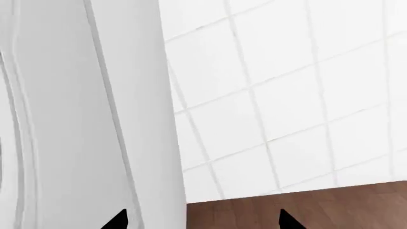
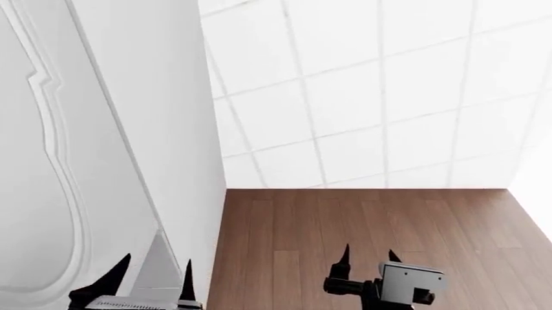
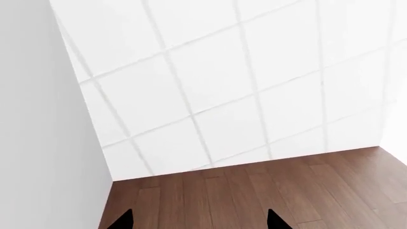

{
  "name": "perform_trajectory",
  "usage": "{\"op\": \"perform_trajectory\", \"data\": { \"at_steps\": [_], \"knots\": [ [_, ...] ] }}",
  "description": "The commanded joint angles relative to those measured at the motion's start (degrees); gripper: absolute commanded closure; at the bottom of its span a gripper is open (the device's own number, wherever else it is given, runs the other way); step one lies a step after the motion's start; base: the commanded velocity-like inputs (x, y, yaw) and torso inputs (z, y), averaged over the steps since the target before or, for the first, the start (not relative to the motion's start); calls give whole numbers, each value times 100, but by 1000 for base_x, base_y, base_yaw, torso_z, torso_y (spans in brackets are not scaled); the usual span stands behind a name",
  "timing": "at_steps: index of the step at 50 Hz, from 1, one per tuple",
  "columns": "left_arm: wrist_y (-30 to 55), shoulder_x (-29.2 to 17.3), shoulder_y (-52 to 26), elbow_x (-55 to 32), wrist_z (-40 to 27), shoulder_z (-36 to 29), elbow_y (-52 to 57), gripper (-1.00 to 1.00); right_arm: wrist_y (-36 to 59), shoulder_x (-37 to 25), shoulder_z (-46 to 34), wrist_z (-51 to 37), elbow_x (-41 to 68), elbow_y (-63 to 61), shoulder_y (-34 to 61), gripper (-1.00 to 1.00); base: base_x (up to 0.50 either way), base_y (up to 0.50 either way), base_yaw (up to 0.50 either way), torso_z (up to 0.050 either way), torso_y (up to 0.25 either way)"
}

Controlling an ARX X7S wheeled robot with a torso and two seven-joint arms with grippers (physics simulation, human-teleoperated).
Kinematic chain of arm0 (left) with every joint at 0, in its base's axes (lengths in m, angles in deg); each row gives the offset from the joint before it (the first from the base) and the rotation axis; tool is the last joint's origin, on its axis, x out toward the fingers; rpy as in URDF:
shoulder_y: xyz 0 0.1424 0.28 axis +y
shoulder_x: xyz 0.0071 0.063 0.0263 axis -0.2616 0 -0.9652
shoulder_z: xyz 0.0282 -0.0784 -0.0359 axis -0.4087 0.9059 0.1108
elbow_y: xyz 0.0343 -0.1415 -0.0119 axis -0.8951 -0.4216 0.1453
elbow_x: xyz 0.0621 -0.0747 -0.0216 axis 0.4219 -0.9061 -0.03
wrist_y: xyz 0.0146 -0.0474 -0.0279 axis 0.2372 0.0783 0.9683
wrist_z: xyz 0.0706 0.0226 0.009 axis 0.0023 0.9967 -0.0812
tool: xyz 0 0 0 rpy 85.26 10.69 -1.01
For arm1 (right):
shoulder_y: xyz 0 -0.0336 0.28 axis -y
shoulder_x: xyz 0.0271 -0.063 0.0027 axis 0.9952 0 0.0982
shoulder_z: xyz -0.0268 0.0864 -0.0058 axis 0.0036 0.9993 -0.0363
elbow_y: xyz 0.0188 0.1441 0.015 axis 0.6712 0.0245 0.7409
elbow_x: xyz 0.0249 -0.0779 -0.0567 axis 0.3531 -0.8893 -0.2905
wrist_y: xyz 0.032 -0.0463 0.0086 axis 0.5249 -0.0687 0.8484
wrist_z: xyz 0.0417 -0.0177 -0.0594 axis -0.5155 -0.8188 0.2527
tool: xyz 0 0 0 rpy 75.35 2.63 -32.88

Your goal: Close the side bottom right group 3 doors

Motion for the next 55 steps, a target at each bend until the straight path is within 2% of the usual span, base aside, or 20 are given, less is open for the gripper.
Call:
{"op": "perform_trajectory", "data": {
  "at_steps": [1, 11, 20, 35, 45, 48, 55],
  "knots": [
    [-165, -408, 1388, -635, 48, 453, 713, -100, -1, 2, -43, -22, 1, 8, 26, -100, 0, 0, 0, 0, 0],
    [-729, -459, 2327, -949, 166, 839, 433, -100, -76, 51, -87, -51, -50, 195, 95, -100, 0, 0, 0, 0, 0],
    [-861, -457, 2193, -1262, 103, 1263, -80, -100, -106, 55, -107, -72, -50, 253, 108, -100, 0, 0, 0, 0, 0],
    [-803, -805, 2110, -1408, -448, 2366, -219, -100, -139, 46, -146, -89, -36, 291, 114, -100, 0, 0, 0, 0, 1],
    [-439, -704, 1820, -1962, -1141, 3068, -569, -100, -138, 34, -167, -99, -13, 306, 126, -100, 0, 0, 0, 0, 1],
    [-295, -804, 1787, -2142, -1341, 3318, -463, -100, -148, 34, -175, -101, -13, 322, 133, -100, 0, 0, 0, 0, 0],
    [-154, -962, 1513, -2125, -1460, 3335, -450, -100, -138, 20, -186, -111, 8, 304, 134, -100, 0, 0, 0, 2, 1]
  ]
}}
